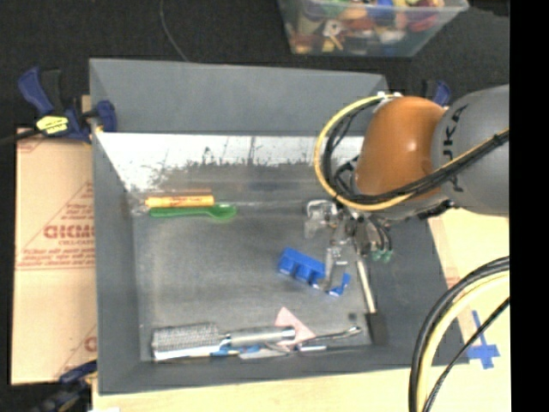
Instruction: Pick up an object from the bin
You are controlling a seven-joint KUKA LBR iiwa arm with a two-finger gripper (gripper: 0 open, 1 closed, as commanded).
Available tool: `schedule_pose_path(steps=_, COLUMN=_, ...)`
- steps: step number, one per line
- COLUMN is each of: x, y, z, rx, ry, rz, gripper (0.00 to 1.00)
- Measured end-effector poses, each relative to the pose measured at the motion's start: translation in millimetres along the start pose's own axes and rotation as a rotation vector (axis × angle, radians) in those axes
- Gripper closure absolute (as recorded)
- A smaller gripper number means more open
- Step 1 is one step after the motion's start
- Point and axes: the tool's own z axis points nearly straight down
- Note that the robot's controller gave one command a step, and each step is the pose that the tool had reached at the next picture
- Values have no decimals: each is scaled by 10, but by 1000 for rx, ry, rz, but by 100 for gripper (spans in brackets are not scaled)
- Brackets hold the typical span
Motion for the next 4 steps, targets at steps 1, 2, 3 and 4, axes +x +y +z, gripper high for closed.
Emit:
schedule_pose_path(steps=1, x=-18, y=0, z=-35, rx=1, ry=-7, rz=-2, gripper=0)
schedule_pose_path(steps=2, x=-42, y=-302, z=756, rx=0, ry=-6, rz=219, gripper=0)
schedule_pose_path(steps=3, x=-36, y=-258, z=731, rx=2, ry=-9, rz=126, gripper=0)
schedule_pose_path(steps=4, x=-53, y=-279, z=729, rx=-1, ry=-13, rz=176, gripper=0)
